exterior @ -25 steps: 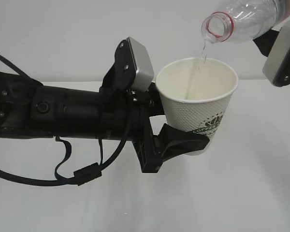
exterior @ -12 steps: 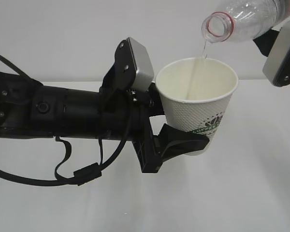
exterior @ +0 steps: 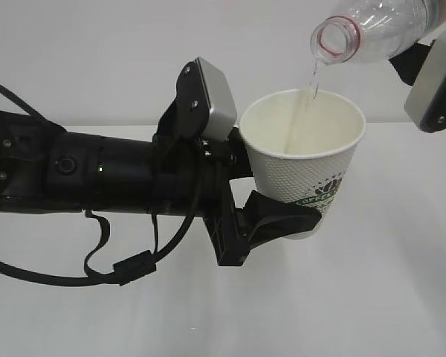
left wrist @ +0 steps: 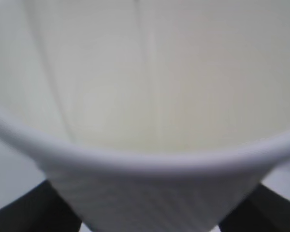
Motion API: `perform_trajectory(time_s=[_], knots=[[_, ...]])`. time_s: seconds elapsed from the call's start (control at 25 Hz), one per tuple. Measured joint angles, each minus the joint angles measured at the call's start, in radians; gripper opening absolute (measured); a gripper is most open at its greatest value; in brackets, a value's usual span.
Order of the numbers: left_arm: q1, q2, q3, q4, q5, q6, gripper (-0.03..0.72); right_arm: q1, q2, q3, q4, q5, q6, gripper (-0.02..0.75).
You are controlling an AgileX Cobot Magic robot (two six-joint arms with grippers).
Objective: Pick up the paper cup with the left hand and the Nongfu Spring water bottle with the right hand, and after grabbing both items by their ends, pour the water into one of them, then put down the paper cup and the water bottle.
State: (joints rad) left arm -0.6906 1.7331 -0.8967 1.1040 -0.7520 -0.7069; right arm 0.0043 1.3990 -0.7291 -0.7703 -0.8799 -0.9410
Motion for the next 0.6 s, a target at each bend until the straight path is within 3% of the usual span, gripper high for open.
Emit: perform_trajectory(time_s=[0.6], knots=[[0.0, 0.0, 0.0, 0.0, 0.0, 0.0, 0.545, 0.0, 0.0, 0.0, 0.0, -0.007, 0.0, 0.503]])
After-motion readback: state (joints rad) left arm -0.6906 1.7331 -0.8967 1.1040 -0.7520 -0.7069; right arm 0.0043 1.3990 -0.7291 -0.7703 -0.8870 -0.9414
